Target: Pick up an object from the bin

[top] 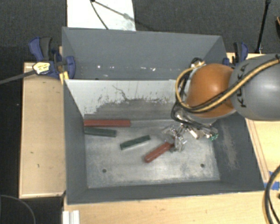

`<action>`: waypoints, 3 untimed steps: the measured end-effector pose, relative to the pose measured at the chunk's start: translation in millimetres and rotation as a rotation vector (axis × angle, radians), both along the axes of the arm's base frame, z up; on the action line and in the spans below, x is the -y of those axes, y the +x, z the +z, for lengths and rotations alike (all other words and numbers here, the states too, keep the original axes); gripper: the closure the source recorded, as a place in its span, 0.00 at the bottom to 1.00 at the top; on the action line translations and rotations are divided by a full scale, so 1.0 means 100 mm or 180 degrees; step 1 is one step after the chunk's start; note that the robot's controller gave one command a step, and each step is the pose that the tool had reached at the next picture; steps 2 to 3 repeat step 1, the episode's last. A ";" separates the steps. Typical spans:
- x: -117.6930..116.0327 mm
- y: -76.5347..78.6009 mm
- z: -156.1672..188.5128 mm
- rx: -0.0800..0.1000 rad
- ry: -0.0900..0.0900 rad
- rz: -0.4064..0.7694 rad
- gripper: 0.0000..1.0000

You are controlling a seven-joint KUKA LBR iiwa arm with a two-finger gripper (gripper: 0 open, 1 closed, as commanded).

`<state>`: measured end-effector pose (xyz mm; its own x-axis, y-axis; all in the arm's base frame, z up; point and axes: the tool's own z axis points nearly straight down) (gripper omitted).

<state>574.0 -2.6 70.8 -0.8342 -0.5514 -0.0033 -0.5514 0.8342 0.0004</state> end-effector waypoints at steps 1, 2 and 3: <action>0.02 0.15 1.42 0.0028 -0.0006 -0.0080 1.00; 0.02 0.15 1.42 0.0028 -0.0006 -0.0080 1.00; 0.02 0.15 1.42 0.0028 -0.0006 -0.0080 1.00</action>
Offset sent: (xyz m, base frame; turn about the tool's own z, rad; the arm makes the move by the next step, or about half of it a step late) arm 0.0123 -0.0023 0.1364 0.0131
